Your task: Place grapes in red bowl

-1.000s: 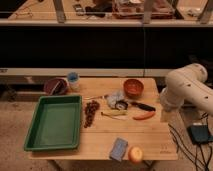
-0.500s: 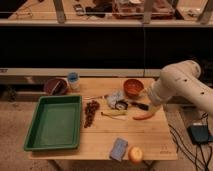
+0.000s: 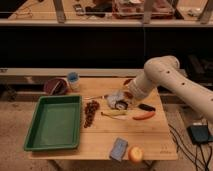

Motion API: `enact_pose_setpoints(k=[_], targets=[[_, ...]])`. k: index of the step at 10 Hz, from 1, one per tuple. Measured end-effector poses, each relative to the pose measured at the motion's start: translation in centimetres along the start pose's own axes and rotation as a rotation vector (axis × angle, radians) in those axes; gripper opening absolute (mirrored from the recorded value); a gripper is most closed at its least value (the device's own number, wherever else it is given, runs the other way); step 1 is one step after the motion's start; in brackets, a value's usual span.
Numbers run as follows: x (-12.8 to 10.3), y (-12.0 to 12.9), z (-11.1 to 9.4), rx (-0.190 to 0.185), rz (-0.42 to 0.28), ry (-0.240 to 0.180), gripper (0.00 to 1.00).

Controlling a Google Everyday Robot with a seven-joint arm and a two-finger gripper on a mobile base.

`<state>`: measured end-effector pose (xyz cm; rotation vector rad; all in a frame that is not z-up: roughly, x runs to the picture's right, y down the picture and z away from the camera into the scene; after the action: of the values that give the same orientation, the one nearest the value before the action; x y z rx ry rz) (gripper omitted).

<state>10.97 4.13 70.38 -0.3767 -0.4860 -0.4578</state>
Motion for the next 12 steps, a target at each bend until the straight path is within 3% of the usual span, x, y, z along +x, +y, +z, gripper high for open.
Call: enact_pose_setpoints(k=[4, 7, 10, 11, 12], targets=[[-0.1, 0.0, 0.0, 0.0, -0.001, -0.003, 0.65], [1.3, 1.9, -0.8, 0.032, -0.056, -0.067, 0.65], [0.9, 1.4, 0.2, 0.053, -0.133, -0.119, 0.63], [0.2, 0.7, 0.6, 0.061, -0.156, -0.127, 0.58], [-1.4, -0.6, 1.6, 0.072, -0.203, -0.123, 0.46]])
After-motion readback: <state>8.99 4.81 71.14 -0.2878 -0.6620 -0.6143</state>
